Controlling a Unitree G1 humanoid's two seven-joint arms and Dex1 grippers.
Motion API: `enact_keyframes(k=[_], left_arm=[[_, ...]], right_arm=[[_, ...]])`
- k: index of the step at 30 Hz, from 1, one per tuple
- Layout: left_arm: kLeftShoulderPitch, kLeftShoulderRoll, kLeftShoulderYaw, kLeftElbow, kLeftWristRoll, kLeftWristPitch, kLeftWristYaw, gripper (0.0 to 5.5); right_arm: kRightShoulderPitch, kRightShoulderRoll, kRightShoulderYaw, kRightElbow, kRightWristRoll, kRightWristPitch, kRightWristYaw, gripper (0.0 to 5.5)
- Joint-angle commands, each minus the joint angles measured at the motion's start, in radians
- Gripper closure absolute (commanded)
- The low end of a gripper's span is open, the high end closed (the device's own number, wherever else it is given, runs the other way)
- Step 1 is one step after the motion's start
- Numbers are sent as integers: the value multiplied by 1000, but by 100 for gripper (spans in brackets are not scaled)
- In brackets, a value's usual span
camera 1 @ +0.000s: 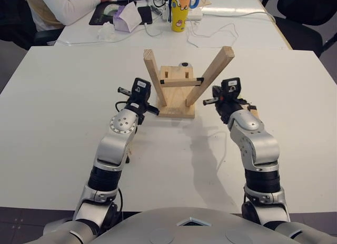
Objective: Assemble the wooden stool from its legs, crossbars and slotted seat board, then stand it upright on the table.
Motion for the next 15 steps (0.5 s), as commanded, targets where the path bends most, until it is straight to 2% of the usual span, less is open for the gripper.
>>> enact_keyframes(k=[1, 5, 9, 13, 15], left_arm=[[19, -1, 18, 46, 11, -23, 12, 549], [11, -12, 11, 63, 16, -33, 15, 549], [6, -23, 7, 70, 16, -41, 17, 549], [5, -30, 13, 66, 15, -43, 21, 549], [5, -30, 15, 63, 15, -42, 22, 549]], right_arm=[[-190, -69, -93, 101, -33, -135, -21, 550], [-455, -48, -173, 117, 73, -256, 13, 550], [-633, -11, -235, 77, 215, -246, 15, 550], [-592, 56, -273, 77, 330, -86, -43, 550], [-525, 70, -241, 87, 338, -21, -39, 550]])
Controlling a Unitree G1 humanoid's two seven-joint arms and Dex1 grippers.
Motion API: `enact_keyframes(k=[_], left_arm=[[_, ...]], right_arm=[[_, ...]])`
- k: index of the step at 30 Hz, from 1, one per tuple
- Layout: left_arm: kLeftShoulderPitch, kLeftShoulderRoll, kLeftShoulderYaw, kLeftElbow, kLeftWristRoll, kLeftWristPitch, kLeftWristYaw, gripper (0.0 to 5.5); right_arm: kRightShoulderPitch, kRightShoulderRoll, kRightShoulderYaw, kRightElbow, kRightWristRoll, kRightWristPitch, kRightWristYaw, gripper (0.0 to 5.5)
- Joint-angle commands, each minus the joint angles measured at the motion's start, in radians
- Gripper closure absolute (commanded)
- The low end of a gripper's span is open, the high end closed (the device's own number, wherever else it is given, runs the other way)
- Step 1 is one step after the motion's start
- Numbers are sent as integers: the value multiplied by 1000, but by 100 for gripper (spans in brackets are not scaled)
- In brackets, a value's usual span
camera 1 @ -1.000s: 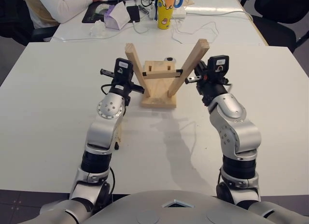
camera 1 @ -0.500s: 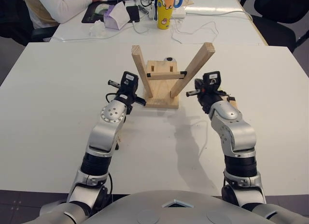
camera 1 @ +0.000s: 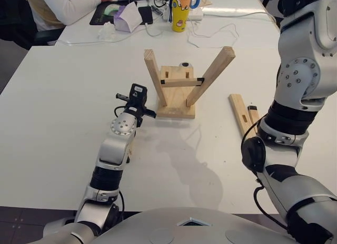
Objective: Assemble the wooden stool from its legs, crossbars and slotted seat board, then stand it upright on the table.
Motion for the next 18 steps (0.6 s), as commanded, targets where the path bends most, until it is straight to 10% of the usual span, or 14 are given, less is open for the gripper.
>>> enact_keyframes(k=[1, 9, 18], left_arm=[[-8, -4, 7, -1, 10, -2, 5, 549], [-18, -4, 13, 3, 10, -6, 3, 549], [-17, -3, 30, -6, 1, -5, 1, 549]], right_arm=[[141, 51, 31, 27, 44, 157, -16, 550], [305, -11, 228, -2, -7, 255, 81, 550], [174, 21, 41, 13, -39, -135, 16, 550]])
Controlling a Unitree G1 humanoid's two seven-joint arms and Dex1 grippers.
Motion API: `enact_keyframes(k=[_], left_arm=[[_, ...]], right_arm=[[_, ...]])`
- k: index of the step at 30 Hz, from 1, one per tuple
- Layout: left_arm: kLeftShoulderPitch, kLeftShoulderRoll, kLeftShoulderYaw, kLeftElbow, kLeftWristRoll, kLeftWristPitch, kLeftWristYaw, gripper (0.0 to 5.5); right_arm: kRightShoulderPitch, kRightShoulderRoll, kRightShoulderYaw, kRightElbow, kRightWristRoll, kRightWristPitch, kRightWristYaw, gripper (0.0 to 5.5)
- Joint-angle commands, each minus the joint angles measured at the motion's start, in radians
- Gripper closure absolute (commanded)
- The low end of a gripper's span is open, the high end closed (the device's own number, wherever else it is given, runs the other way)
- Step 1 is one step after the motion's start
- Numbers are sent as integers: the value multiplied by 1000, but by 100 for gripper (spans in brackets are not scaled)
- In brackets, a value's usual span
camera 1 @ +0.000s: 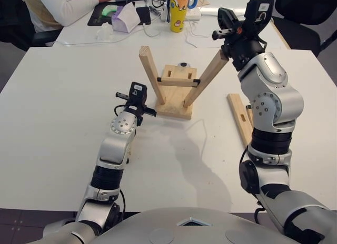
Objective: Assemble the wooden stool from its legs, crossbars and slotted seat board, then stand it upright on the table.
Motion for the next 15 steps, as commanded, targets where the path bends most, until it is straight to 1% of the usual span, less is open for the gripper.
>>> enact_keyframes(k=[1, 4, 7, 9, 12, 15], left_arm=[[-6, 2, 28, -18, -7, 8, -3, 549], [11, -1, 69, -75, -52, 43, -26, 549], [42, 15, 112, -145, -109, 102, -68, 549], [72, 13, 136, -200, -158, 156, -93, 549], [117, 23, 146, -283, -208, 231, -119, 504], [139, 41, 173, -385, -273, 357, -142, 452]], right_arm=[[-54, -11, -101, 16, -29, -178, -48, 550], [-37, -64, -107, 87, -79, -219, -32, 550], [70, -104, -74, 150, -133, -272, 24, 550], [178, -115, -47, 188, -169, -328, 64, 550], [311, -105, -21, 230, -210, -398, 85, 550], [417, -73, 19, 233, -242, -451, 88, 550]])
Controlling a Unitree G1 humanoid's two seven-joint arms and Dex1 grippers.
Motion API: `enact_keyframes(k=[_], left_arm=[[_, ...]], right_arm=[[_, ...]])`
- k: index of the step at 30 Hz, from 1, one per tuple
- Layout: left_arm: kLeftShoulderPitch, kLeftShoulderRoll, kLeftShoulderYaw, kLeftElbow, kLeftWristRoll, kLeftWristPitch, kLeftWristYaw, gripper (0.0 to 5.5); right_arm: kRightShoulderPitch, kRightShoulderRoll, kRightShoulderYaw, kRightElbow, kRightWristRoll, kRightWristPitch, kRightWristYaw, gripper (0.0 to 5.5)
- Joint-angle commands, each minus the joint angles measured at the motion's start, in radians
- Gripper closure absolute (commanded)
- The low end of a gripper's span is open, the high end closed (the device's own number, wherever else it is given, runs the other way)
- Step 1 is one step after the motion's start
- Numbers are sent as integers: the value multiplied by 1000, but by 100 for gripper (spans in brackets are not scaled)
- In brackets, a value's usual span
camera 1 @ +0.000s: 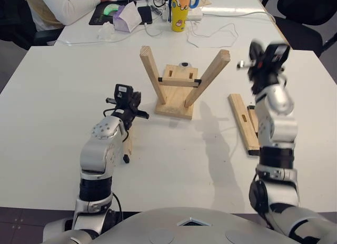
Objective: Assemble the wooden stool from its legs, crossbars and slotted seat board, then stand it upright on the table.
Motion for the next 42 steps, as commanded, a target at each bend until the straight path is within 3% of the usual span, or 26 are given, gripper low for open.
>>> enact_keyframes(k=[1, 6, 15, 21, 25, 28, 33, 42], left_arm=[[24, 22, 44, -138, -85, 172, -26, 442], [48, 57, 98, -243, -156, 375, -34, 368], [77, 53, 85, -284, -179, 507, -3, 243], [53, 32, 90, -322, -186, 515, 16, 243], [84, 14, 86, -349, -178, 511, 44, 243], [124, 0, 85, -372, -168, 501, 72, 243], [148, -13, 80, -373, -162, 476, 98, 243], [139, -5, 70, -345, -158, 441, 103, 239]], right_arm=[[106, 38, 49, -2, -38, -70, 6, 550], [153, 53, 58, -28, -58, -100, -14, 550], [135, 16, 20, -22, -93, -130, -45, 550], [145, -69, -57, -66, -77, -89, -18, 550], [209, -250, -221, -77, 106, 45, 206, 550], [204, -369, -273, 27, 194, 162, 355, 550], [256, -432, -217, -7, 287, 376, 509, 550], [373, -406, -126, -141, 250, 511, 450, 414]])
